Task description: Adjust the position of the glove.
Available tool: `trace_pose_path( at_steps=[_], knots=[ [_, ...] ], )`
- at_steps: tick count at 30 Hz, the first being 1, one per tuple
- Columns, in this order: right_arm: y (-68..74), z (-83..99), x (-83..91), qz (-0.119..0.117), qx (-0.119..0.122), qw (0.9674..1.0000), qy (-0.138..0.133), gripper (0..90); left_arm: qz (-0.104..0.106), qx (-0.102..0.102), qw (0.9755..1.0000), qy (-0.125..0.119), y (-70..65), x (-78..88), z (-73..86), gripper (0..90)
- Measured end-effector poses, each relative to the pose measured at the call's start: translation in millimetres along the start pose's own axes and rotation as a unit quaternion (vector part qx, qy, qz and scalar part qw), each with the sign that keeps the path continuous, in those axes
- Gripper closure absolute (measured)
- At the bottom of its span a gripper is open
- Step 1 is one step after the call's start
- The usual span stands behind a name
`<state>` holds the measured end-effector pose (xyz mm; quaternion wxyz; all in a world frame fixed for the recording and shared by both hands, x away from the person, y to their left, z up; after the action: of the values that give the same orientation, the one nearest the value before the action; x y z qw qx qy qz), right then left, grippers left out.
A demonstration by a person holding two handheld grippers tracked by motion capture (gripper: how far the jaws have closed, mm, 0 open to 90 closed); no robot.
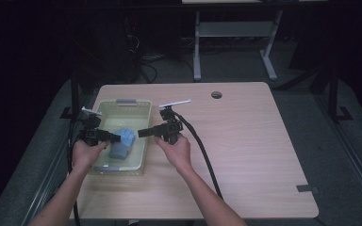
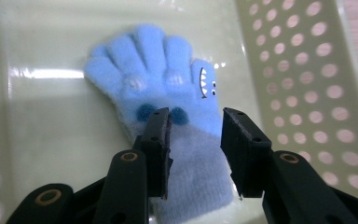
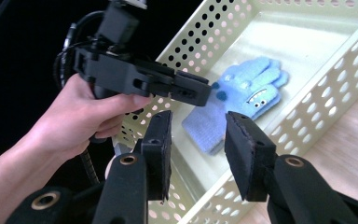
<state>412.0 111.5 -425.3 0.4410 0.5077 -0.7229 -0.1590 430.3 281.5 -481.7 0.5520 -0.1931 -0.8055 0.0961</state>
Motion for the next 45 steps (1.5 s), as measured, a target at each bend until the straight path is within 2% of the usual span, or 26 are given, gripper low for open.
trace_pose_path(
  at_steps=[3, 5, 10, 13, 22, 31, 39, 45],
  knots=[
    [0.3, 0.5, 5.0, -0.002, 0.003, 1.0, -0.002, 60.5, -0.008, 0.007, 0.9997, 0.02, 3.3, -8.1, 1.9, 62.4],
    [-0.6, 0.3, 8.8, 0.0, 0.006, 1.0, -0.007, 60.1, -0.004, 0.009, 0.9998, 0.019, 3.5, -8.1, 1.4, 61.7],
    [-6.0, 2.6, 18.6, 0.006, -0.003, 0.9999, -0.008, 59.9, 0.014, 0.013, 0.9997, -0.018, 0.8, 4.6, -4.7, 60.9],
    [-9.4, 3.0, 22.5, 0.013, -0.005, 0.9998, -0.013, 59.7, 0.032, 0.023, 0.9986, -0.034, -5.0, 10.7, -8.5, 58.2],
    [-21.2, 5.0, 38.6, 0.032, -0.011, 0.9992, -0.019, 57.6, 0.068, -0.017, 0.9955, -0.064, -36.3, 20.8, -18.0, 54.3],
    [-32.3, 3.4, 64.8, 0.045, -0.013, 0.9984, -0.033, 55.6, 0.094, -0.045, 0.9922, -0.07, -67.0, 20.7, -17.9, 48.7],
    [-40.4, 2.0, 86.5, 0.053, -0.016, 0.9972, -0.05, 51.8, 0.109, -0.053, 0.9895, -0.079, -84.1, 22.0, -19.2, 44.1],
    [-47.3, 2.9, 99.3, 0.057, -0.026, 0.9964, -0.056, 47.9, 0.111, -0.054, 0.9889, -0.083, -90.0, 23.0, -22.0, 41.0]
  ],
)
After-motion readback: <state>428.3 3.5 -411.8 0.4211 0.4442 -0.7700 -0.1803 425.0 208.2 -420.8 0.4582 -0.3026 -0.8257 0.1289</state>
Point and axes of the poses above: each handheld gripper's, and its own axes: x roughly backward along the jaws, z roughly out of its underside, y roughly to its left, the point moved 9 cm from there along -x, roughly forward along the jaws, and after that the axes turned 3 degrees about y, right-handed, at the moved point
